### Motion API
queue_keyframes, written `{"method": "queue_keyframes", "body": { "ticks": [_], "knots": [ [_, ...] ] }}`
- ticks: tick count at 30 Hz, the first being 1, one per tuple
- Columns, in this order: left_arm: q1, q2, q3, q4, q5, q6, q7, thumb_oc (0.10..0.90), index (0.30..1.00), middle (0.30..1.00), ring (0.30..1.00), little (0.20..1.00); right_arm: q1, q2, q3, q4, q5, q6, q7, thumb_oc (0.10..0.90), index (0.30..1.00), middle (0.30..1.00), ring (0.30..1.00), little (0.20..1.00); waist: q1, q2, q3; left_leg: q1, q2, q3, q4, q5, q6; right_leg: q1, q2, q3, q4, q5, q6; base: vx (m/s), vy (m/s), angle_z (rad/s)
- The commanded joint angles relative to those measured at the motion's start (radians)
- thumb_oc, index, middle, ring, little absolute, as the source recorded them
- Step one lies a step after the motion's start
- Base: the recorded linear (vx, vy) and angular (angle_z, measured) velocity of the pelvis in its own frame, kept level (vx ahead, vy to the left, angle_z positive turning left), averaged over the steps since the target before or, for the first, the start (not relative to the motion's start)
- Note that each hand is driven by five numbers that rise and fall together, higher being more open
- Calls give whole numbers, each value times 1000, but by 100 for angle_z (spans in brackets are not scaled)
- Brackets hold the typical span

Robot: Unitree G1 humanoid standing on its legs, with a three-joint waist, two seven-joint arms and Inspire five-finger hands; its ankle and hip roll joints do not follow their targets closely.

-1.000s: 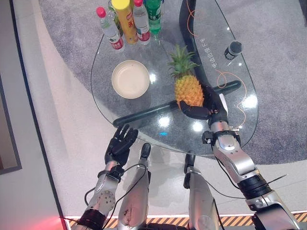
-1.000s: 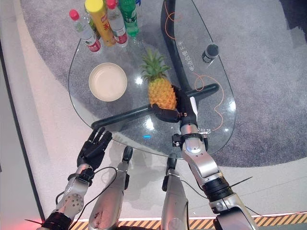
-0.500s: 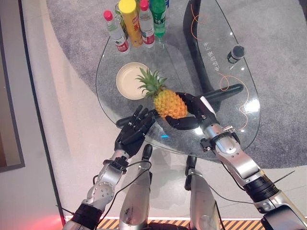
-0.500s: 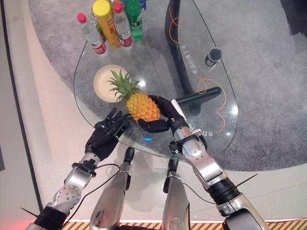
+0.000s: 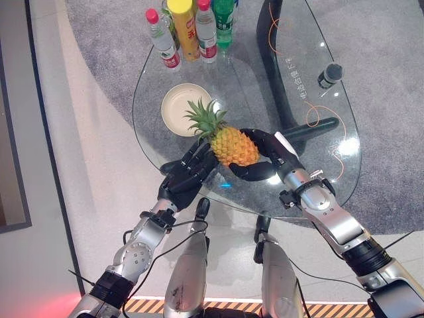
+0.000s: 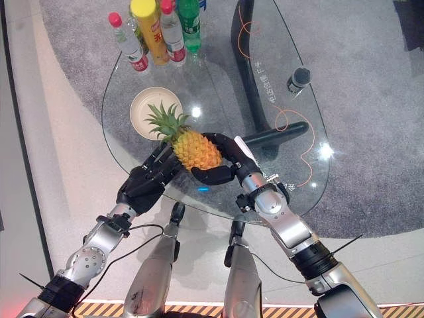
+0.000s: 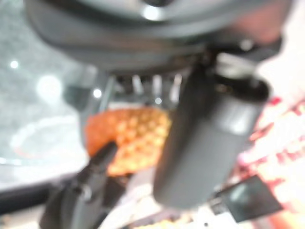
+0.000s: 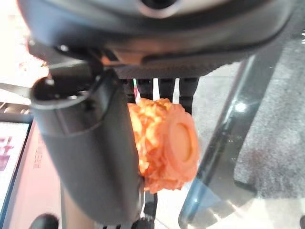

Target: Pick up the fruit to the plate

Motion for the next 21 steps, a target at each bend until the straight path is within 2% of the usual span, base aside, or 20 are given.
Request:
{"method": "queue_keyframes", "body": {
  "ticks": [1, 3, 9, 14, 19, 21],
  "knots": [
    [-121, -13, 8, -248, -34, -46, -96, 800, 900, 900, 900, 900, -116, 34, 110, -180, 1, -63, 166, 100, 300, 300, 300, 200, -2, -61, -26, 31, -122, 54, 79, -123, 117, 58, 102, 4, -100, 96, -33, 26, -28, 12],
    [-127, -12, 14, -254, -41, -52, -98, 800, 900, 900, 900, 900, -123, 27, 127, -181, -8, -44, 207, 100, 300, 300, 300, 200, 1, -65, -26, 32, -122, 52, 80, -124, 116, 62, 103, 4, -100, 94, -34, 25, -27, 6],
    [-139, -8, 26, -279, -36, -83, -47, 800, 900, 900, 900, 900, -129, 23, 170, -186, -9, -67, 265, 100, 300, 300, 300, 200, 9, -79, -26, 39, -121, 41, 82, -132, 114, 73, 107, 2, -99, 88, -33, 32, -40, 4],
    [-135, -26, 47, -262, -25, -90, -31, 800, 900, 900, 900, 900, -125, 40, 152, -180, -18, -92, 214, 100, 300, 300, 300, 200, 11, -84, -26, 47, -123, 33, 83, -139, 114, 85, 112, 6, -101, 82, -33, 10, -13, 1],
    [-124, -26, 70, -254, -34, -88, -32, 800, 900, 900, 900, 900, -116, 33, 135, -196, -36, -101, 229, 100, 300, 300, 300, 200, 12, -88, -26, 54, -122, 27, 78, -142, 112, 94, 114, 4, -104, 78, -32, 0, 0, 0],
    [-114, -29, 78, -252, -25, -92, -38, 800, 900, 900, 900, 900, -103, 28, 126, -215, -27, -95, 204, 100, 300, 300, 300, 200, 13, -89, -26, 59, -121, 24, 77, -143, 110, 101, 116, 1, -106, 76, -33, 33, -35, 0]
  ]
}}
